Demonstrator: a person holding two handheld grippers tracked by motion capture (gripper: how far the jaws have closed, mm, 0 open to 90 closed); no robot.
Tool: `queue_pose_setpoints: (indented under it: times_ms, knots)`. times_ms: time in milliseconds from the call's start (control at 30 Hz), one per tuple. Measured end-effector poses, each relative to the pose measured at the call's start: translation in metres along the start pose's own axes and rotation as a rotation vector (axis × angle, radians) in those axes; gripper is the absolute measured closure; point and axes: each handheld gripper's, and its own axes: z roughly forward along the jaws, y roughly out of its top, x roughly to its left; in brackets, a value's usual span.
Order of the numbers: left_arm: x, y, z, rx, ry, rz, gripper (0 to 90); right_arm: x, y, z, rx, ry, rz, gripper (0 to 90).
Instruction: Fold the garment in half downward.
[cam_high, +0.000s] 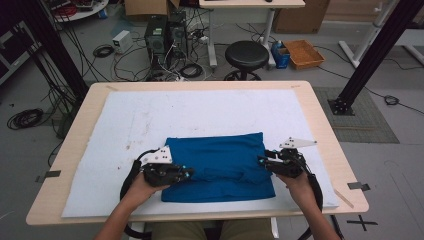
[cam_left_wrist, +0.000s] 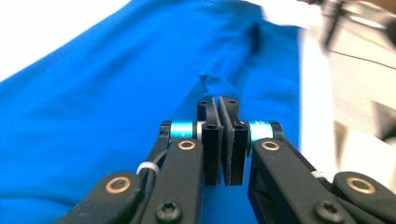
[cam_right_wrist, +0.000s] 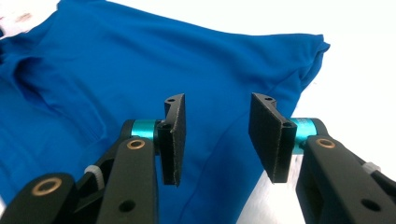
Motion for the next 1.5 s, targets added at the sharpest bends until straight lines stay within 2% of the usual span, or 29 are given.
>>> queue_pose_setpoints:
  times_ms: [33, 67, 100, 133, 167, 200, 233, 267, 300, 333, 367, 433, 467, 567, 667, 767, 867, 900, 933, 1000, 1033, 1067, 1100, 1167, 1233, 1267, 1300, 1333, 1500]
  knots:
    - [-0.002, -0.002, -0.004, 0.001, -0.023, 0.006, 87.4, 0.0, 0.0, 0.0, 0.0, 0.0, 0.0, 57.0]
    - [-0.003, -0.004, -0.007, -0.007, -0.021, 0.013, 87.0, 0.001, -0.002, -0.002, 0.005, 0.007, -0.001, 56.9]
    - [-0.003, -0.006, -0.012, -0.026, -0.013, 0.0, 80.2, 0.002, -0.003, -0.003, 0.011, 0.015, -0.003, 57.2]
    - [-0.002, -0.007, -0.016, -0.042, 0.009, -0.036, 66.6, 0.003, -0.005, -0.004, 0.019, 0.028, -0.007, 59.0]
    - [0.0, -0.008, -0.021, -0.065, 0.032, -0.06, 63.4, 0.005, -0.007, -0.005, 0.032, 0.049, -0.013, 60.6]
    - [0.002, -0.009, -0.026, -0.094, 0.06, -0.069, 62.3, 0.009, -0.01, -0.001, 0.058, 0.095, -0.024, 64.3]
    - [0.004, -0.009, -0.029, -0.115, 0.09, -0.086, 62.3, 0.009, -0.01, -0.001, 0.058, 0.095, -0.024, 64.3]
    - [0.006, -0.01, -0.032, -0.128, 0.12, -0.107, 58.7, 0.016, -0.013, 0.005, 0.099, 0.131, -0.062, 68.1]
    - [0.008, -0.01, -0.034, -0.128, 0.148, -0.116, 58.7, 0.016, -0.013, 0.005, 0.099, 0.131, -0.062, 68.1]
    - [0.008, -0.011, -0.035, -0.124, 0.176, -0.127, 58.7, 0.021, -0.014, 0.013, 0.151, 0.131, -0.117, 70.6]
    - [0.008, -0.013, -0.035, -0.118, 0.201, -0.138, 58.7, 0.021, -0.014, 0.013, 0.151, 0.131, -0.117, 70.6]
    - [0.007, -0.016, -0.034, -0.084, 0.259, -0.166, 58.7, 0.023, -0.017, 0.014, 0.186, 0.088, -0.144, 70.4]
    - [0.006, -0.018, -0.033, -0.066, 0.28, -0.17, 58.7, 0.022, -0.018, 0.011, 0.169, 0.086, -0.135, 69.9]
    - [0.001, -0.021, -0.029, -0.01, 0.301, -0.162, 58.7, 0.017, -0.019, -0.006, 0.126, 0.045, -0.114, 66.6]
    - [-0.006, -0.024, -0.025, 0.053, 0.377, -0.17, 58.7, 0.012, -0.027, -0.016, 0.126, -0.017, -0.096, 61.2]
    - [-0.011, -0.027, -0.027, 0.072, 0.45, -0.178, 56.9, 0.009, -0.035, -0.018, 0.146, -0.03, -0.081, 63.2]
    - [-0.014, -0.031, -0.022, 0.122, 0.471, -0.158, 58.0, 0.012, -0.037, -0.015, 0.183, -0.044, -0.129, 78.0]
    - [-0.016, -0.031, -0.021, 0.122, 0.481, -0.137, 61.6, 0.013, -0.036, -0.015, 0.179, -0.043, -0.145, 80.6]
    - [-0.016, -0.03, -0.021, 0.127, 0.477, -0.131, 70.0, 0.015, -0.036, -0.015, 0.179, -0.052, -0.161, 81.8]
    - [-0.016, -0.031, -0.022, 0.12, 0.488, -0.126, 79.0, 0.016, -0.036, -0.016, 0.175, -0.058, -0.17, 81.9]
    - [-0.017, -0.031, -0.023, 0.113, 0.486, -0.132, 79.9, 0.016, -0.036, -0.017, 0.171, -0.058, -0.171, 81.0]
    - [-0.017, -0.031, -0.024, 0.101, 0.481, -0.137, 79.8, 0.016, -0.036, -0.018, 0.165, -0.063, -0.169, 75.6]
    - [-0.016, -0.031, -0.025, 0.094, 0.476, -0.146, 79.2, 0.016, -0.036, -0.018, 0.156, -0.068, -0.165, 74.0]
    - [-0.015, -0.033, -0.025, 0.087, 0.48, -0.18, 67.9, 0.015, -0.035, -0.019, 0.146, -0.06, -0.157, 75.9]
    - [-0.016, -0.035, -0.024, 0.097, 0.488, -0.164, 68.4, 0.016, -0.035, -0.016, 0.156, -0.05, -0.173, 83.9]
    - [-0.016, -0.034, -0.025, 0.105, 0.491, -0.149, 82.3, 0.017, -0.035, -0.016, 0.152, -0.057, -0.184, 88.3]
    - [-0.017, -0.033, -0.025, 0.11, 0.497, -0.136, 82.3, 0.017, -0.035, -0.016, 0.152, -0.057, -0.184, 88.3]
    - [-0.019, -0.032, -0.025, 0.106, 0.501, -0.126, 87.6, 0.017, -0.034, -0.02, 0.132, -0.055, -0.186, 88.6]
    - [-0.026, -0.027, -0.035, 0.034, 0.463, -0.13, 88.3, 0.02, -0.031, -0.029, 0.089, -0.024, -0.176, 89.0]
